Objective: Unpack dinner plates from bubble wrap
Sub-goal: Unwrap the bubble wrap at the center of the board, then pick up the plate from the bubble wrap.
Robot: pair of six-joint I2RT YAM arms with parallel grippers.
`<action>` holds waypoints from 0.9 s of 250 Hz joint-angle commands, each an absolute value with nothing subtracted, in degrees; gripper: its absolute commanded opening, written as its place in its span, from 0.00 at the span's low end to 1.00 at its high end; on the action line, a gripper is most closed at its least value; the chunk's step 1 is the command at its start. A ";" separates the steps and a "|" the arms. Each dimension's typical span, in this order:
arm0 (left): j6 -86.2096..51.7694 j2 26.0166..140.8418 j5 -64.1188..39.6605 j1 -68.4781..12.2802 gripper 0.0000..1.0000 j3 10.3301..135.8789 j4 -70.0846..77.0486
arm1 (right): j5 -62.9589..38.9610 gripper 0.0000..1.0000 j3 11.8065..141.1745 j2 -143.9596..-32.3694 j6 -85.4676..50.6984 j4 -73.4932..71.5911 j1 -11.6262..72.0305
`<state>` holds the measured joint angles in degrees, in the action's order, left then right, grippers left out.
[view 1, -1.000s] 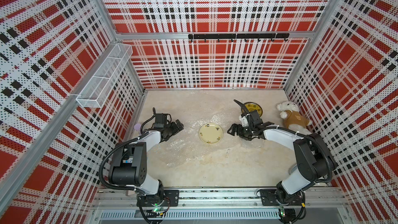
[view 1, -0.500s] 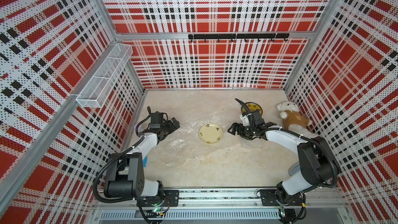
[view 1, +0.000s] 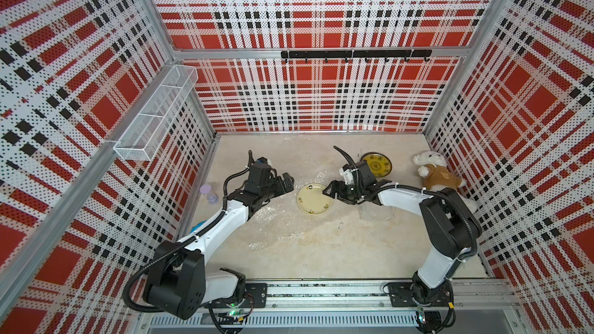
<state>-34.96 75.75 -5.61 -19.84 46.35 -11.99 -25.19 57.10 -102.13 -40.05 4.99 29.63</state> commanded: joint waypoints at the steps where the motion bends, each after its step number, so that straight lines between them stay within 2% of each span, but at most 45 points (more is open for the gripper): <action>1: -35.66 76.97 -4.09 -21.00 0.99 48.20 -10.20 | -23.94 0.85 56.96 -101.86 -41.11 0.71 30.05; 56: -34.37 81.68 -3.88 -21.54 0.99 48.40 -8.80 | -24.70 0.82 55.76 -102.90 -41.22 -0.48 30.13; 102: -34.48 83.71 -4.31 -21.63 1.00 48.51 -8.16 | -24.37 0.75 55.04 -103.44 -41.25 -1.05 30.21; 153: -34.68 84.98 -4.49 -21.64 0.99 48.78 -7.97 | -24.46 0.71 54.50 -104.31 -41.49 -2.24 30.23; 225: -34.91 85.19 -4.49 -21.62 0.99 48.63 -7.79 | -24.41 0.59 53.57 -105.53 -42.04 -4.71 30.21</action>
